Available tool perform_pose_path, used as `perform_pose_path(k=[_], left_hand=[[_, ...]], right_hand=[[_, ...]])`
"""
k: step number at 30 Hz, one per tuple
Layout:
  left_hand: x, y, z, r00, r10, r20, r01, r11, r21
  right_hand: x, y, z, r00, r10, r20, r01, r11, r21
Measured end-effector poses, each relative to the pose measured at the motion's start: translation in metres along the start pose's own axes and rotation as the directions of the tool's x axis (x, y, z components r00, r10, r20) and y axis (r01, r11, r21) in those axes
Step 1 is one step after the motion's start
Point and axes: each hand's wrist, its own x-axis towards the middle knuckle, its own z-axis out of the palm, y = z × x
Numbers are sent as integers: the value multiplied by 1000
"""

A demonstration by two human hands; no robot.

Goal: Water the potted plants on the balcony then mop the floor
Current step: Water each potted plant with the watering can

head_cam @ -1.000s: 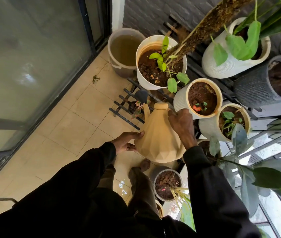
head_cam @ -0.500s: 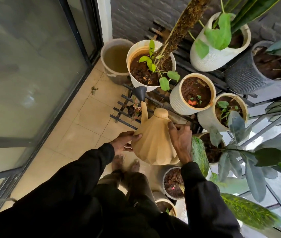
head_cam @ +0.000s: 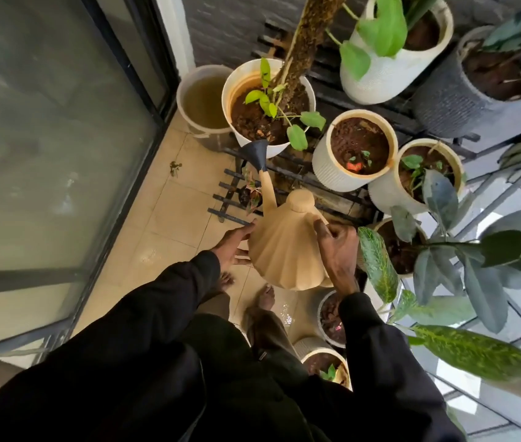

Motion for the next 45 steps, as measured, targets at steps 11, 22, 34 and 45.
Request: perform_pose_path(k=[11, 22, 34, 45], left_hand=[[5, 43, -18, 994, -61, 87, 30, 948, 318], [-27, 41, -5, 952, -148, 269, -49, 791, 609], [-94, -84, 33, 848, -293, 442, -234, 542, 807], [-221, -293, -13, 634, -657, 408, -406, 167, 899]], right_hand=[[-75, 11, 18, 971, 191, -146, -164, 970, 181], [-193, 28, 56, 907, 250, -338, -111, 917, 382], [-399, 41, 120, 652, 592, -473, -267, 763, 588], [-649, 25, 254, 200, 810, -551, -310, 586, 749]])
